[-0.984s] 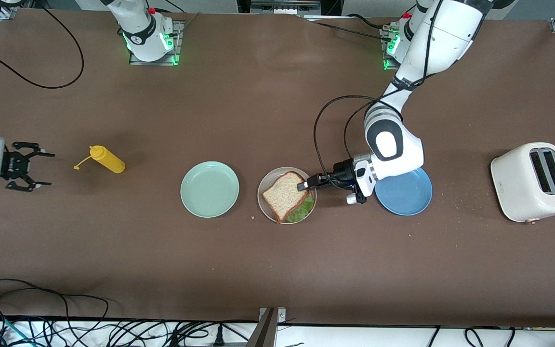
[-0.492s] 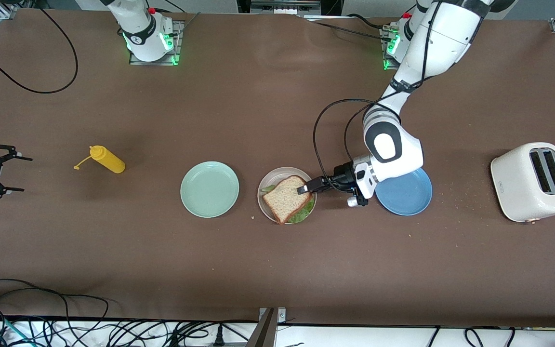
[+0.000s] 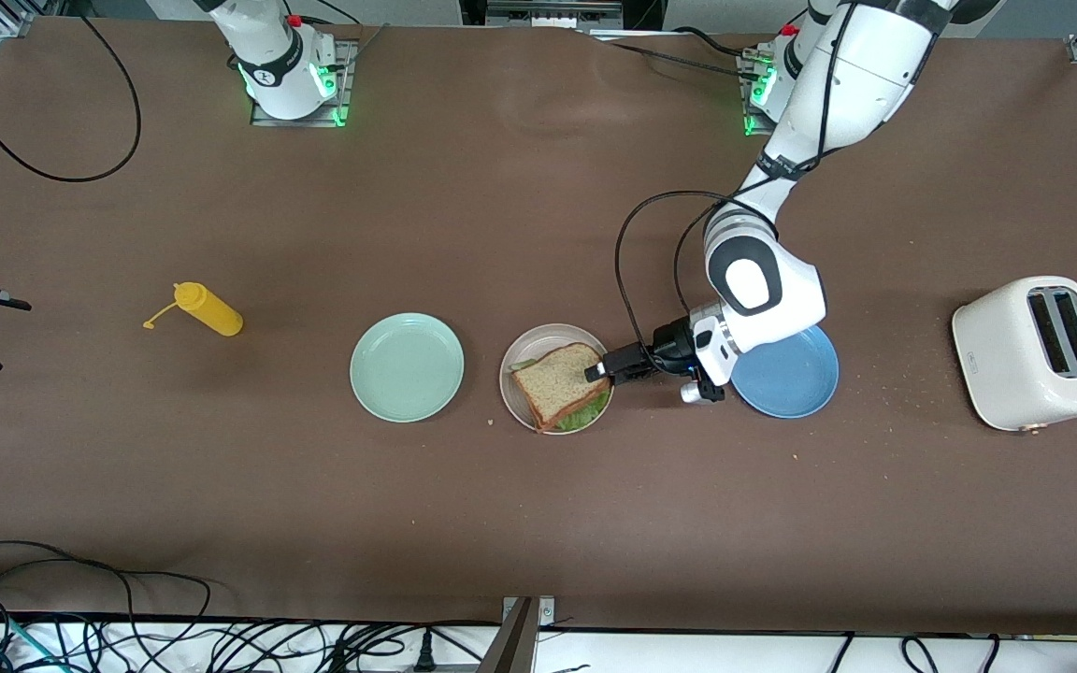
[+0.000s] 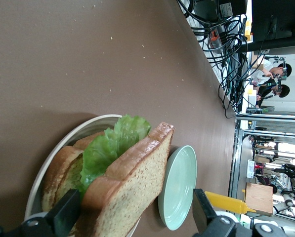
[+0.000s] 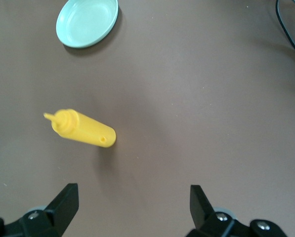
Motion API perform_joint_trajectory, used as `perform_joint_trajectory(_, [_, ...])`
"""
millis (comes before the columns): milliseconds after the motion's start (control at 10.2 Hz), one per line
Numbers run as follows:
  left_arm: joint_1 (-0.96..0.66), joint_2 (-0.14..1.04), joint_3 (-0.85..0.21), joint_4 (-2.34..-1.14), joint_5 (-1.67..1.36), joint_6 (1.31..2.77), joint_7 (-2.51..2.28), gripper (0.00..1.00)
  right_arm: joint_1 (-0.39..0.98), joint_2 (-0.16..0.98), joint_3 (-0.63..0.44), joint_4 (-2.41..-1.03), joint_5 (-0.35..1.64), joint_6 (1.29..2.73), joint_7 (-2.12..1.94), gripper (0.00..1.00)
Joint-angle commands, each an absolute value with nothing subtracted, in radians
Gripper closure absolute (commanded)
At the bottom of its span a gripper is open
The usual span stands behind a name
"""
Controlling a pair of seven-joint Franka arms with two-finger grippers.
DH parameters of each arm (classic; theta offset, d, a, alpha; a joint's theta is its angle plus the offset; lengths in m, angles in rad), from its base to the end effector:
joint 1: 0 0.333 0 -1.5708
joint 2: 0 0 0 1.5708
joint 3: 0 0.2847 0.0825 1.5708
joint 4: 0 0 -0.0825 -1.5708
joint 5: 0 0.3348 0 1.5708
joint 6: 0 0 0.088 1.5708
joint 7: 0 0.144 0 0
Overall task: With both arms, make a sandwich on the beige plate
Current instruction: 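Open the left gripper and withdraw it toward the toaster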
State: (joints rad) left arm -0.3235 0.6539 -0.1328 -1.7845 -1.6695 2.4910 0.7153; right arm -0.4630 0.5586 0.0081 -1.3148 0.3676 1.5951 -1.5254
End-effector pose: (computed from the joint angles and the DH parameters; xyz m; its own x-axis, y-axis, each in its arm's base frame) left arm 0.5595 -0.2881 0.1843 0.9563 0.2919 -0.0153 0.1630 -0.4894 0.8567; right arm 0.5726 -0.2243 0.3563 0.5450 0.7689 0.3342 0.8356 -0.4655 -0.2918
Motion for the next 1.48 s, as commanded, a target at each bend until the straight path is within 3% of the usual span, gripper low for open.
perform_joint_trajectory(0, [-0.327,0.650,-0.130,-1.781,-1.690,2.511,0.746,0.00,-0.417,0.493,0.009,-1.316,0.299,1.574,-1.340,0.00])
perform_joint_trajectory(590, [-0.212,0.650,-0.120,-1.789,-1.510,2.539,0.733,0.00,-0.253,0.358,0.012,-1.318,0.149,1.505,-0.650,0.00])
perform_joint_trajectory(984, [-0.123,0.556,-0.072,-1.824,-1.268,2.540,0.659,0.00,-0.163,0.308,0.012,-1.324,0.054,1.458,-0.257,0.00])
perform_joint_trajectory(1377, [-0.068,0.421,-0.035,-1.902,-0.790,2.539,0.345,0.00,-0.129,0.278,0.012,-1.341,0.019,1.408,-0.085,0.00])
